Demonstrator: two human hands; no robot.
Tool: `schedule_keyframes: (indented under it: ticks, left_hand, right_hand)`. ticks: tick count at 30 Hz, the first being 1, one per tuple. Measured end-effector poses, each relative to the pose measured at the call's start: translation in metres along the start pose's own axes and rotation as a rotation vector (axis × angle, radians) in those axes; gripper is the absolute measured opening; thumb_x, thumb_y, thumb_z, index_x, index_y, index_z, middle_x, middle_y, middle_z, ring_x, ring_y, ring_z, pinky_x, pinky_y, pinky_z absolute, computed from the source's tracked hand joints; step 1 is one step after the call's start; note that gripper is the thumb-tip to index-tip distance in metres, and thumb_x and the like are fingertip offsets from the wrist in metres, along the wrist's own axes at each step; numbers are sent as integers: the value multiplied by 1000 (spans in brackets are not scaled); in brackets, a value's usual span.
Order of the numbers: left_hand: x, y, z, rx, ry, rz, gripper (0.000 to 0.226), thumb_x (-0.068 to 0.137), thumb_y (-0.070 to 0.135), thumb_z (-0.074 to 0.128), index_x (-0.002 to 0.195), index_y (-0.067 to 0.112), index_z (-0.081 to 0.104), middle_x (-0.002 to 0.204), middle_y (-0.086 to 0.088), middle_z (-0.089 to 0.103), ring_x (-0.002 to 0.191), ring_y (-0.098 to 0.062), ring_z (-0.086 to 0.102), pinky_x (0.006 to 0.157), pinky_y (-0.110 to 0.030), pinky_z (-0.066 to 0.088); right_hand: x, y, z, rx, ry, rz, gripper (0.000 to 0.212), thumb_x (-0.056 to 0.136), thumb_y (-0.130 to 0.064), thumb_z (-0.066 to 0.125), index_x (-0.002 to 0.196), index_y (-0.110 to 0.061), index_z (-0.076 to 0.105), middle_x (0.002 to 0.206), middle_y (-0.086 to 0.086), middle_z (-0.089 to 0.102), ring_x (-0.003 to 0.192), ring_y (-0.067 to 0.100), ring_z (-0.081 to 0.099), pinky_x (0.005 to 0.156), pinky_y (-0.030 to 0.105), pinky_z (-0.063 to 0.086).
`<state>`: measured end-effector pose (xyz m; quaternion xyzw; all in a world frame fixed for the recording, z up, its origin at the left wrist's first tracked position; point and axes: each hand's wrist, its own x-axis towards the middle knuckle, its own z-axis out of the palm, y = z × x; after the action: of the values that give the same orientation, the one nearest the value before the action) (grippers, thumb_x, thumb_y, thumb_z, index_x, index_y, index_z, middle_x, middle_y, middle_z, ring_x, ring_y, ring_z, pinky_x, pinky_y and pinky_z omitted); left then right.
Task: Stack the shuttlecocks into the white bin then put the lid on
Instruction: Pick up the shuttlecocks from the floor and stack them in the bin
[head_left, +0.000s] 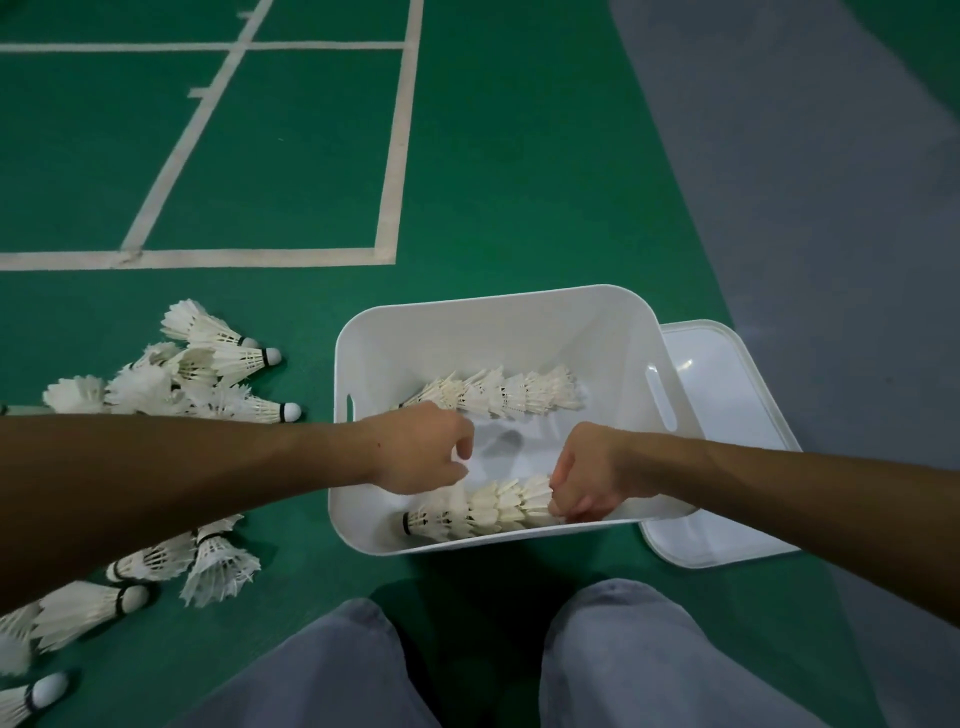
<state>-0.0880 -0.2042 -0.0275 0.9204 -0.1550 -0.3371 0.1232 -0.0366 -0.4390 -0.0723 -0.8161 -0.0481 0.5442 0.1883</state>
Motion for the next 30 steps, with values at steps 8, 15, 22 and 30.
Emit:
schedule_keyframes:
  ticks: [8, 15, 22, 30]
  left_hand:
    - [-94, -13, -44, -463, 533, 19, 8, 102, 25, 66, 99, 21, 72, 78, 6, 78, 68, -11, 74, 65, -29, 61]
    - [-156, -117, -26, -470, 745, -372, 10, 100, 26, 67, 101, 19, 74, 77, 6, 78, 67, -6, 74, 70, -31, 63]
    - [-184, -199, 27, -484, 596, -686, 10, 98, 30, 70, 104, 23, 71, 73, 5, 77, 64, -12, 74, 69, -39, 64]
    - [-139, -201, 66, -176, 561, -723, 53, 83, 66, 75, 122, 33, 63, 104, 15, 74, 85, -8, 67, 73, -34, 60]
  right_hand:
    - [-48, -49, -10, -228, 543, -515, 8, 96, -25, 72, 93, -23, 78, 90, -11, 76, 82, 4, 69, 80, 28, 59]
    - [-51, -144, 0, -324, 632, -1081, 5, 98, -31, 69, 100, -27, 73, 99, -15, 69, 93, 6, 60, 87, 29, 51]
    - [-17, -245, 8, -563, 492, -1183, 9, 98, -31, 65, 105, -27, 71, 105, -11, 71, 101, 15, 62, 92, 40, 53]
    - [65, -326, 27, -972, 187, -950, 18, 97, -20, 62, 113, -25, 70, 113, -2, 71, 106, 24, 66, 83, 38, 57]
